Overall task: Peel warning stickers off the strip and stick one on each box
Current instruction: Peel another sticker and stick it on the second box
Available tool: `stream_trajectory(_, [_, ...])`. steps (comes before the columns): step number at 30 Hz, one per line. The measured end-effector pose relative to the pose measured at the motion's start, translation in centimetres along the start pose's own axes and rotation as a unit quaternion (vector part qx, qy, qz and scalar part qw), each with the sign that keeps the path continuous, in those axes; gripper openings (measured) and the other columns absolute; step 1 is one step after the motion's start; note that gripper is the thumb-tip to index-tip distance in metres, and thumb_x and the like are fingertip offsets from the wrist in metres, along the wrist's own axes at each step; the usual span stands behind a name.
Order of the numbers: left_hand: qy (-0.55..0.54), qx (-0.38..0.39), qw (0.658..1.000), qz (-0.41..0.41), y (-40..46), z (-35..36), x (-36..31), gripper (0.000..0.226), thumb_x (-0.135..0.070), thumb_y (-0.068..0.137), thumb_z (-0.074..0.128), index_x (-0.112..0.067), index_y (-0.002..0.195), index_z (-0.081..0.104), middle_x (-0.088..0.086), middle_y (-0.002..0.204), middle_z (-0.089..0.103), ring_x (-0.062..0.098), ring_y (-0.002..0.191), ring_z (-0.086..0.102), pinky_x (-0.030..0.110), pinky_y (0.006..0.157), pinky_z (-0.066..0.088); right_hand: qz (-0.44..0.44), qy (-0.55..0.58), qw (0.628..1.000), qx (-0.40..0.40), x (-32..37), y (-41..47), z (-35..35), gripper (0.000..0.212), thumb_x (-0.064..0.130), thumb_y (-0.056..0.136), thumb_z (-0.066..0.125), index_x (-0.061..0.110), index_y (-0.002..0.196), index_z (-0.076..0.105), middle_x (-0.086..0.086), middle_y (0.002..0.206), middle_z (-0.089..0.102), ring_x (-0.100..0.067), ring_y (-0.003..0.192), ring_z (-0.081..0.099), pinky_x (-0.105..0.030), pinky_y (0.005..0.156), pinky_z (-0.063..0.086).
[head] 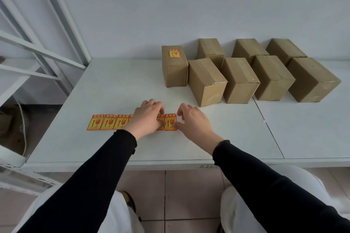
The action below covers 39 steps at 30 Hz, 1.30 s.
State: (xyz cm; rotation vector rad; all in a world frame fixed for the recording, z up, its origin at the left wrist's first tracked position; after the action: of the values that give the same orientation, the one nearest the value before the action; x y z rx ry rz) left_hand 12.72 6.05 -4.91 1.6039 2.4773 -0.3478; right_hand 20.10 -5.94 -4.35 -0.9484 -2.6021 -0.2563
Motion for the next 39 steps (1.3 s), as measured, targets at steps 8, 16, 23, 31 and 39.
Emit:
stream_trajectory(8, [-0.264, 0.023, 0.964, -0.039, 0.7, -0.8, 1.0, 0.015, -0.012, 0.095, 0.06, -0.025, 0.098, 0.056, -0.003, 0.092, 0.071, 0.022, 0.085, 0.066, 0.039, 0.073, 0.051, -0.004, 0.048, 0.998, -0.037, -0.4, 0.3, -1.4, 0.027, 0.038, 0.091, 0.069, 0.023, 0.106, 0.052, 0.008, 0.093, 0.057, -0.014, 0.079, 0.054, -0.026, 0.058, 0.034])
stream_trajectory(16, [-0.408, 0.039, 0.911, -0.049, 0.3, -2.8, 0.2, 0.016, -0.005, 0.094, 0.064, -0.015, 0.105, 0.07, -0.001, 0.092, 0.078, 0.016, 0.083, 0.072, 0.029, 0.077, 0.055, 0.006, 0.157, 0.985, -0.072, -0.6, 0.6, -2.9, 0.02, 0.034, 0.093, 0.068, 0.025, 0.106, 0.055, 0.01, 0.089, 0.06, -0.005, 0.069, 0.055, -0.017, 0.053, 0.036])
stream_trajectory(23, [-0.447, 0.045, 0.893, -0.027, -0.1, -3.4, -0.4, 0.01, -0.015, 0.094, 0.066, -0.015, 0.102, 0.072, 0.004, 0.094, 0.079, 0.021, 0.089, 0.073, 0.037, 0.085, 0.056, 0.013, 0.261, 0.963, -0.068, -0.9, 0.7, -3.1, 0.017, 0.028, 0.093, 0.069, 0.023, 0.105, 0.057, 0.009, 0.086, 0.062, -0.006, 0.069, 0.055, -0.015, 0.054, 0.038])
stream_trajectory(31, [-0.481, 0.049, 0.875, -0.017, -0.2, -3.4, -0.5, 0.007, -0.014, 0.092, 0.067, -0.015, 0.097, 0.072, 0.007, 0.092, 0.077, 0.019, 0.083, 0.071, 0.041, 0.086, 0.053, 0.016, 0.337, 0.939, -0.073, -1.0, 0.5, -3.6, 0.01, 0.022, 0.094, 0.068, 0.022, 0.09, 0.058, 0.005, 0.085, 0.065, -0.008, 0.07, 0.053, -0.019, 0.059, 0.043])
stream_trajectory(39, [-0.513, 0.056, 0.856, -0.028, -0.4, -3.6, -0.5, 0.007, -0.011, 0.092, 0.067, -0.014, 0.096, 0.072, 0.004, 0.087, 0.075, 0.014, 0.078, 0.069, 0.031, 0.074, 0.054, -0.061, 0.314, 0.938, -0.131, 0.4, -0.1, -5.1, 0.018, 0.01, 0.098, 0.059, 0.019, 0.086, 0.05, 0.006, 0.082, 0.057, -0.007, 0.073, 0.051, -0.012, 0.06, 0.039])
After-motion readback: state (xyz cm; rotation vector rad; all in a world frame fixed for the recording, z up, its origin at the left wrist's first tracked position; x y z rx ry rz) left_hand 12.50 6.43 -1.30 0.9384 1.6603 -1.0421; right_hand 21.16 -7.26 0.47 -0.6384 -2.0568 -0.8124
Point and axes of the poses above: each hand's wrist, its own y-axis towards the middle knuckle, its own z-axis out of the palm, x = y × z, the point moved 9 cm from there along y, towards the middle knuckle
